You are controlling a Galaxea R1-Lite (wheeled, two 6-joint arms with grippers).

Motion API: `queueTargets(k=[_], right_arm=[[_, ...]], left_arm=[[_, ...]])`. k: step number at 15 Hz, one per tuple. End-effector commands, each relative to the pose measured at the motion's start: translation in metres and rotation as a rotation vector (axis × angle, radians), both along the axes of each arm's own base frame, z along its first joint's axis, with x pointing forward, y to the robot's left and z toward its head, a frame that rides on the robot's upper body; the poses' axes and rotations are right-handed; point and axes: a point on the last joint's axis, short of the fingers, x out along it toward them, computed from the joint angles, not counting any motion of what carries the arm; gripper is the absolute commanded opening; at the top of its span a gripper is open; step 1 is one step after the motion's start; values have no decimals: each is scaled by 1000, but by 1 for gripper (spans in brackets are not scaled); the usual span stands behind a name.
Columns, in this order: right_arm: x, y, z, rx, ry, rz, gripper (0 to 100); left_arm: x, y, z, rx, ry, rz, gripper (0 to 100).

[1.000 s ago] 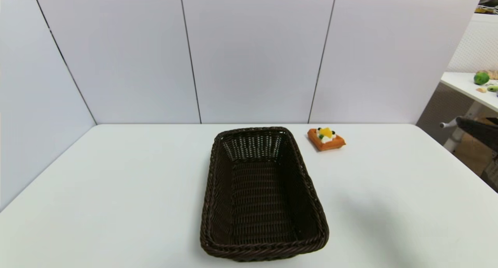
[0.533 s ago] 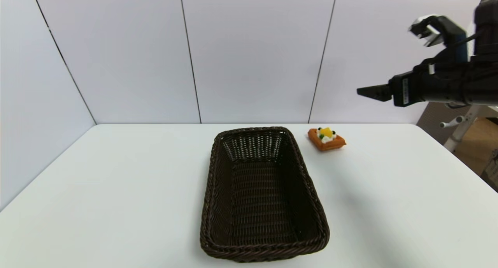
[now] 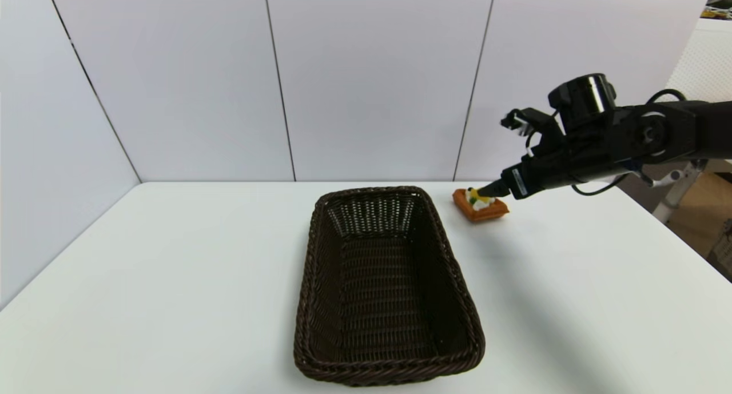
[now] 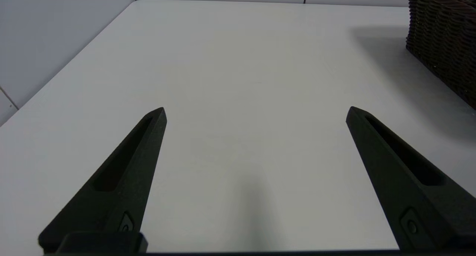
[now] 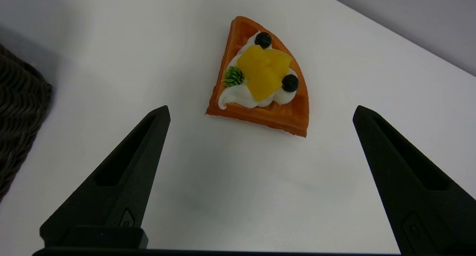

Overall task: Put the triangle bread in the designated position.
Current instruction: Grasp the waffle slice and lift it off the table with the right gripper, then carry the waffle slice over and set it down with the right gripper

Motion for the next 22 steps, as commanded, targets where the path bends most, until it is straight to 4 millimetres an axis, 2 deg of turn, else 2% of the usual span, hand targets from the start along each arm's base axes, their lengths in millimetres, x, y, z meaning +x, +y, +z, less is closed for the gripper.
queueTargets(k=[1,7,8,13,15,18,22], right_arm=[[34,6,-40,-14,65,-1,100],[60,7,-54,-11,52,-6,100],[62,7,-57,-12,53,-7,0],[65,4,-60,-18,61,-13,0],[64,5,-53,-15,42,-12,0],[59,10,-16,4,-60,6,0],[48,29,37,8,-238,77,0]], left_arm=[[0,0,0,0,-2,0,100],[0,0,0,0,-2,0,100],[0,0,0,0,-2,0,100],[0,0,0,0,-2,0,100],[0,0,0,0,-2,0,100],[0,0,0,0,-2,0,100],[0,0,0,0,1,0,100]])
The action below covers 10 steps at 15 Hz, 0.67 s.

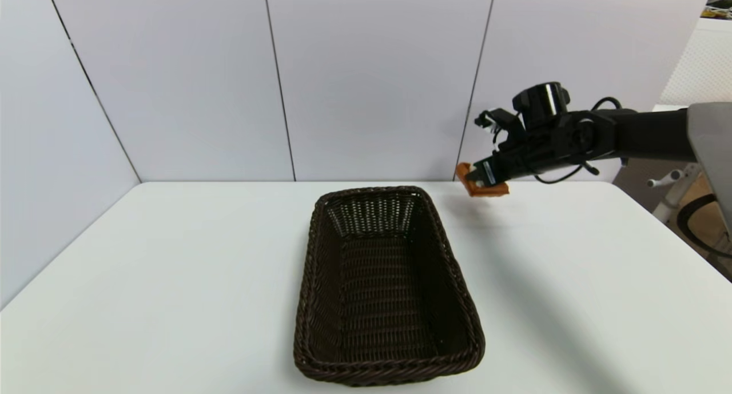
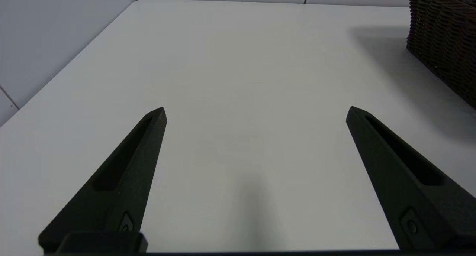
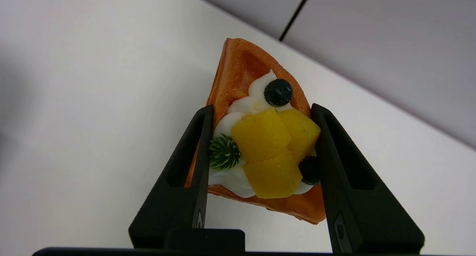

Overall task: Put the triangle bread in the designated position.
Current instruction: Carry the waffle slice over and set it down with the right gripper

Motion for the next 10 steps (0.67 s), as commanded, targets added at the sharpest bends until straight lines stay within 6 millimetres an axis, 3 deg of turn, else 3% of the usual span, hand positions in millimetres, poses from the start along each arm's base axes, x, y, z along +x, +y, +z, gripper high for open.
queueTargets(k=[1,6,10], right_arm=[[-19,19,62,16,-206,74,0],[-32,53,102,103,-478,186,0],[-64,79,132,154,-542,269,0]], left_arm=[[0,0,0,0,2,0,100],[0,0,0,0,-1,0,100],[0,0,0,0,2,0,100]])
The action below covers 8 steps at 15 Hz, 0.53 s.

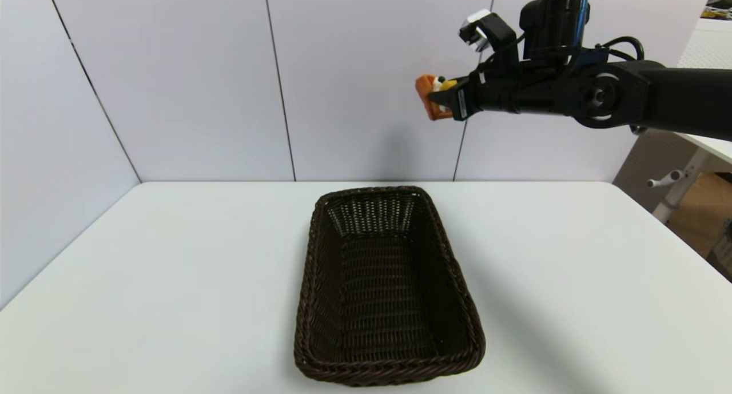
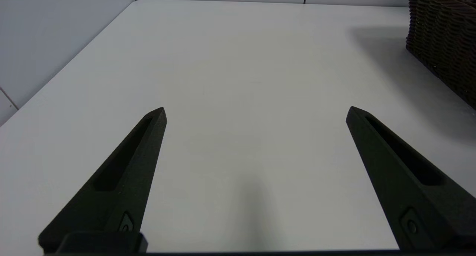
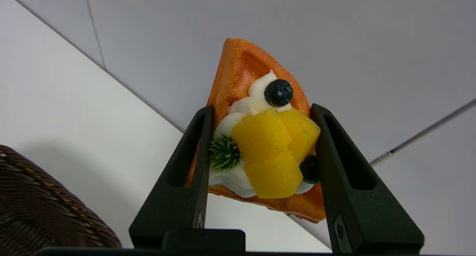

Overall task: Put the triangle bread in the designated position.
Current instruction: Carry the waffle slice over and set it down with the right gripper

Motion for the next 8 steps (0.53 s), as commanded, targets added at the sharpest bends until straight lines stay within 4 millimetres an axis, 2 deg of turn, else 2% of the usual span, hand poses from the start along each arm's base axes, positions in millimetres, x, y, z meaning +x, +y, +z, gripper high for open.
queueTargets(k=[1,5,8], right_arm=[[-34,21,33,34,-74,76,0],[-82,54,62,139,-77,194,0],[-115,84,67,207,13,279,0]], left_arm=[[0,0,0,0,2,0,100],[0,0,0,0,2,0,100],[0,0,0,0,-1,0,100]])
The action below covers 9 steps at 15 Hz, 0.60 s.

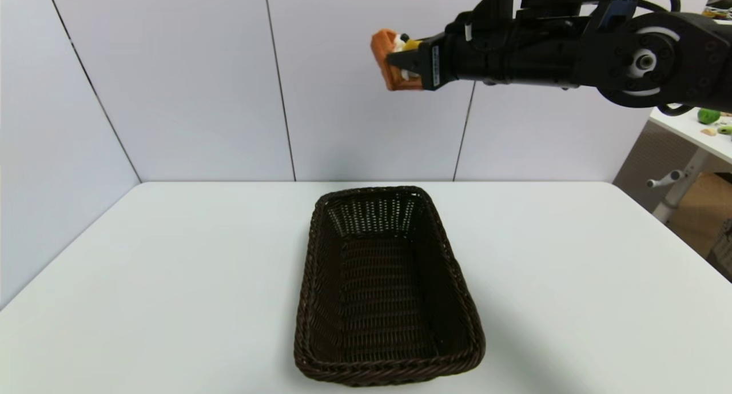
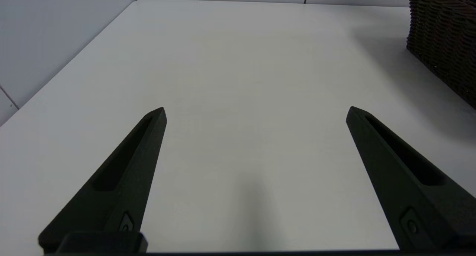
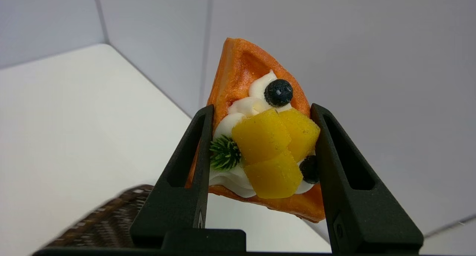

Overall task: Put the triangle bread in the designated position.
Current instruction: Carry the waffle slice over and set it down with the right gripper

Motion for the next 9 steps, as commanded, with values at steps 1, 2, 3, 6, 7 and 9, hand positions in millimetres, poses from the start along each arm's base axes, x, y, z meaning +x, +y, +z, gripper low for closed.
queueTargets(k=[1,2,3,6,7,9], right_arm=[[-51,37,12,75,106,111,0],[-61,50,6,85,170,115,0],[-69,62,1,92,208,118,0],[-88,98,-21,98,309,97,0],[-96,109,-27,101,330,75,0],[-110,137,-49,81,363,-16,0]], left_arm=[[0,0,0,0,-1,0,100],[0,0,0,0,-1,0,100],[0,0,0,0,-1,0,100],[0,0,0,0,-1,0,100],[0,0,0,0,-1,0,100],[0,0,0,0,2,0,100]])
